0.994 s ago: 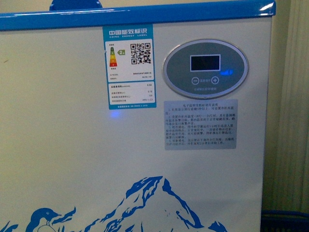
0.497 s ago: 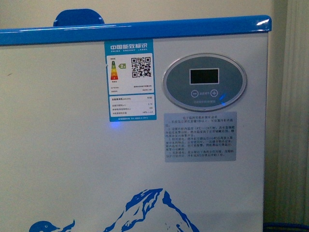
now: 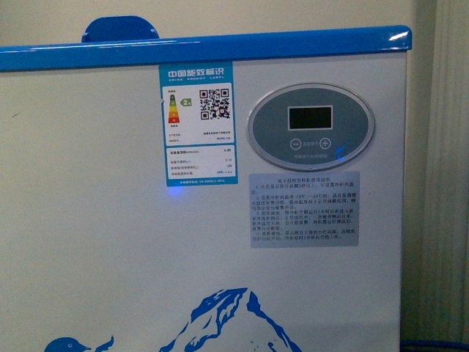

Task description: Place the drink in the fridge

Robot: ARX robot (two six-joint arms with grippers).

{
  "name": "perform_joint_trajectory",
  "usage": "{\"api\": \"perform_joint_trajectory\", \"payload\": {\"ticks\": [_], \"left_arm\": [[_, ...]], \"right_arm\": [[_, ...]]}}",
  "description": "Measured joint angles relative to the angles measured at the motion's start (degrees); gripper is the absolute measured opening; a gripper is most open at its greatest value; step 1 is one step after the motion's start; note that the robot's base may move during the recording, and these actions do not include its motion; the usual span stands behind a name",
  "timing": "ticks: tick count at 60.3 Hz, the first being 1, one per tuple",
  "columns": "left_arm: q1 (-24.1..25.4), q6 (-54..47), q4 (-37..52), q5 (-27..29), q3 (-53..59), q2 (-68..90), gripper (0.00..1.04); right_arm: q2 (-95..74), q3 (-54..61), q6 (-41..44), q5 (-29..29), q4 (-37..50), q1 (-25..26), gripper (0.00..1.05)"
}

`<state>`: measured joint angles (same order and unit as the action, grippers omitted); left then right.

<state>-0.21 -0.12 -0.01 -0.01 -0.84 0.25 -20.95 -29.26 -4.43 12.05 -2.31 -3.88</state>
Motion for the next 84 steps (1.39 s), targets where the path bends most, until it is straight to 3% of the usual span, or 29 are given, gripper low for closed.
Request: {"api": "perform_joint_trajectory", "payload": {"ticks": [84], "left_arm": [[0.00, 0.00, 0.00, 0.00, 0.00, 0.00, 0.97]], "right_arm": [[0.11, 0.09, 0.17, 0.13, 0.07, 0.00, 0.43]]}}
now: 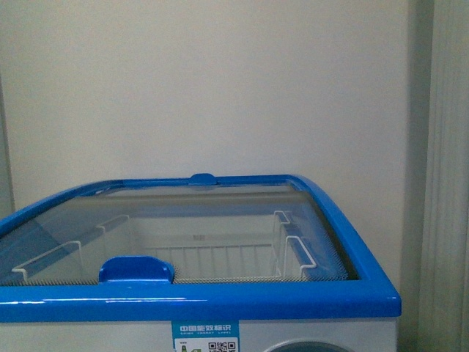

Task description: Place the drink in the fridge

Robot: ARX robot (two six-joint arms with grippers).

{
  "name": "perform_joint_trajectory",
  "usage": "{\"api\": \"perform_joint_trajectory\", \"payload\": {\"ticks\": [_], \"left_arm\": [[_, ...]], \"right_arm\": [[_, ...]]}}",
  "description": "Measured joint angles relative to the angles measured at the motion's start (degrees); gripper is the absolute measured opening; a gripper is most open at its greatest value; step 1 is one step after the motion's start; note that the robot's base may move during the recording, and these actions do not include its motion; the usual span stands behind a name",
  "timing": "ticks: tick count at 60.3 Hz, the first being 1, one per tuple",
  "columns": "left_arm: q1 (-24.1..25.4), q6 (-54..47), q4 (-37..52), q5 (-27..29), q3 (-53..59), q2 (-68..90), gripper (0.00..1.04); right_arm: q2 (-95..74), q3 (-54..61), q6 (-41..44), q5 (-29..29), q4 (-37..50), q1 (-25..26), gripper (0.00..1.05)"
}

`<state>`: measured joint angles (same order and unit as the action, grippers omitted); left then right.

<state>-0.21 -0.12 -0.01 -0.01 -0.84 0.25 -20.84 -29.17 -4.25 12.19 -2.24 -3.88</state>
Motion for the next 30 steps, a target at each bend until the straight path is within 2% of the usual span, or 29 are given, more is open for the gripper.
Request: {"api": "perform_joint_trajectory", "payload": {"ticks": [5, 9, 12, 17, 23, 30], "left_arm": [[0.22, 1.09, -1.33, -0.63, -0.42, 0.68, 0.97], [1.18, 5.16, -5.22, -3.50, -2.29, 4.55, 0.97], [2.47, 7.04, -3.78, -5.73, -3.02, 9.49, 0.97], [4.98, 8.02, 6.38, -9.31, -4.96, 21.88, 0.97], [5.16, 5.97, 16.68, -12.35, -8.41, 32.30, 0.97], [3.96, -2.08, 29.66, -18.25, -15.19, 46.73, 0.97]], "right_arm": [[0.00, 0.00, 0.02, 0.00, 0.00, 0.00, 0.43], [-0.02, 0.00, 0.00, 0.04, 0.00, 0.00, 0.43], [-0.02, 0.02, 0.02, 0.02, 0.00, 0.00, 0.43], [0.00, 0.02, 0.02, -0.02, 0.00, -0.02, 0.43], [-0.02, 0.02, 0.00, 0.02, 0.00, 0.00, 0.43], [-0.02, 0.00, 0.02, -0.02, 0.00, 0.00, 0.43]]}}
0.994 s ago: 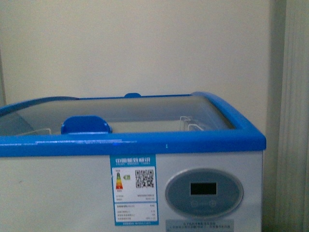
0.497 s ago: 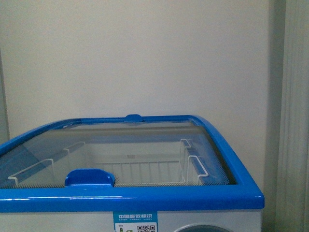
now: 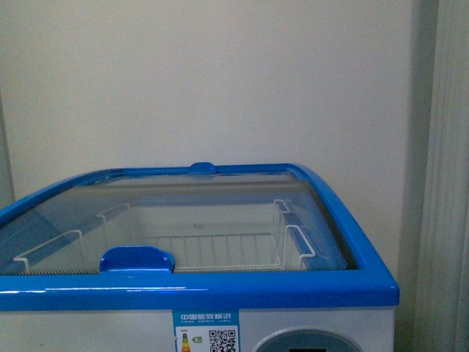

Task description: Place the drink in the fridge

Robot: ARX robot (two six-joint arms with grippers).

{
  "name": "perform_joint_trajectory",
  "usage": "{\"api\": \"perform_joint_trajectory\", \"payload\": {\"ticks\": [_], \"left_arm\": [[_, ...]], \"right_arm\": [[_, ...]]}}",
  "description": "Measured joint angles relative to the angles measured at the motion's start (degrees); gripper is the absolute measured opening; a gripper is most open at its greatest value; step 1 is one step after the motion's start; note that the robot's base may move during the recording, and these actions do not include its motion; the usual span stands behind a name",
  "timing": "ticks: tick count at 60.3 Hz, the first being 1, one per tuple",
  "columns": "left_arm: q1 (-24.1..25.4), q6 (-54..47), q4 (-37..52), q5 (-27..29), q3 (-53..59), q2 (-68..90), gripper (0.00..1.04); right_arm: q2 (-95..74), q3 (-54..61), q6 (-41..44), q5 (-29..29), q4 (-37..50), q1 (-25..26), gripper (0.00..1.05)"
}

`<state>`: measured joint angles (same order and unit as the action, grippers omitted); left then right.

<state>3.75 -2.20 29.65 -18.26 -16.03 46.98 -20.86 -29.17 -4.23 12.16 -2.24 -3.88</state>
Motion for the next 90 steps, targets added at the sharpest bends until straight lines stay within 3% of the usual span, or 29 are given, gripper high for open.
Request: {"api": "perform_joint_trajectory", "payload": {"ticks": [4, 12, 23, 31, 42, 67, 90], "left_arm": [[-0.98, -6.67, 5.79, -3.48, -5.51, 8.87, 0.97], [-2.95, -17.77, 6.43, -8.87, -14.38, 19.28, 0.97], [-7.21, -44.24, -8.94, -19.71, -28.37, 29.55, 0.97], [-7.96, -61.66, -21.64, -20.81, -34.71, 34.36, 0.97], [-8.02, -75.52, -31.17, -20.02, -40.46, 39.60, 0.97], [-7.87, -83.49, -33.68, -17.31, -48.48, 48.37, 0.97], [-8.92, -83.67, -35.76, -18.43, -53.05, 53.48, 0.97]], "right_arm": [[0.02, 0.00, 0.00, 0.00, 0.00, -0.02, 0.43], [0.00, 0.02, 0.00, 0.07, 0.00, 0.00, 0.43], [0.00, 0.02, 0.00, 0.02, 0.00, 0.00, 0.43], [0.02, 0.02, 0.00, 0.02, 0.00, 0.00, 0.43], [0.02, 0.02, 0.00, 0.02, 0.00, 0.00, 0.43], [0.02, 0.02, 0.00, 0.04, 0.00, -0.02, 0.43], [0.00, 0.02, 0.00, 0.04, 0.00, -0.02, 0.43]]}}
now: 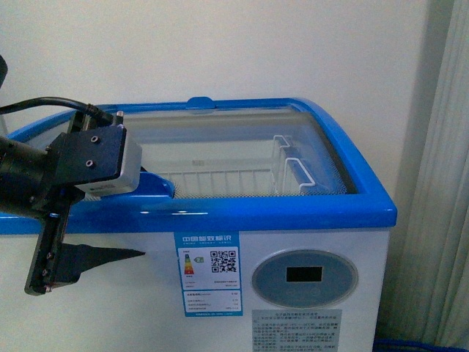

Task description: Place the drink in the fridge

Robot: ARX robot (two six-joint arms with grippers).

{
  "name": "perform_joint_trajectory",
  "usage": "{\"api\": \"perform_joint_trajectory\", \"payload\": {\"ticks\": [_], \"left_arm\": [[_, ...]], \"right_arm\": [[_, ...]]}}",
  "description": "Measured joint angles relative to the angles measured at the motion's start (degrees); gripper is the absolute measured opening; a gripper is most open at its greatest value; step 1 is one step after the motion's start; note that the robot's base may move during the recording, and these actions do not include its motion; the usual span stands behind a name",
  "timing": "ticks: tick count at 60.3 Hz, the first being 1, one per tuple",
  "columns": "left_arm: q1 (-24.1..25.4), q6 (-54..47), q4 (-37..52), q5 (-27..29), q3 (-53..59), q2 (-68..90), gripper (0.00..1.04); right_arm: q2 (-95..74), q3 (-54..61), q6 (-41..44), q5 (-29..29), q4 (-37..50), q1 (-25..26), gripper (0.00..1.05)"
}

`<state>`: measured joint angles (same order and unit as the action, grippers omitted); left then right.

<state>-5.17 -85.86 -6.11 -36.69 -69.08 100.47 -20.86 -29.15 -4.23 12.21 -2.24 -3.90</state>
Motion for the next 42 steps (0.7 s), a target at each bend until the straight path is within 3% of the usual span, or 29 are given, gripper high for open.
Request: {"api": "perform_joint_trajectory", "payload": {"ticks": [25, 42], "left_arm": [[2.16, -1.75, -26.25, 2.10, -12.90, -1.49, 0.97], [2.45, 0.76, -24.30, -1.38, -15.56, -2.01, 0.97]], "right_arm": [[0.02, 0.00, -0.02, 0.00, 0.00, 0.02, 0.43], [0.02, -0.02, 0.00, 0.00, 0.00, 0.02, 0.43]]}}
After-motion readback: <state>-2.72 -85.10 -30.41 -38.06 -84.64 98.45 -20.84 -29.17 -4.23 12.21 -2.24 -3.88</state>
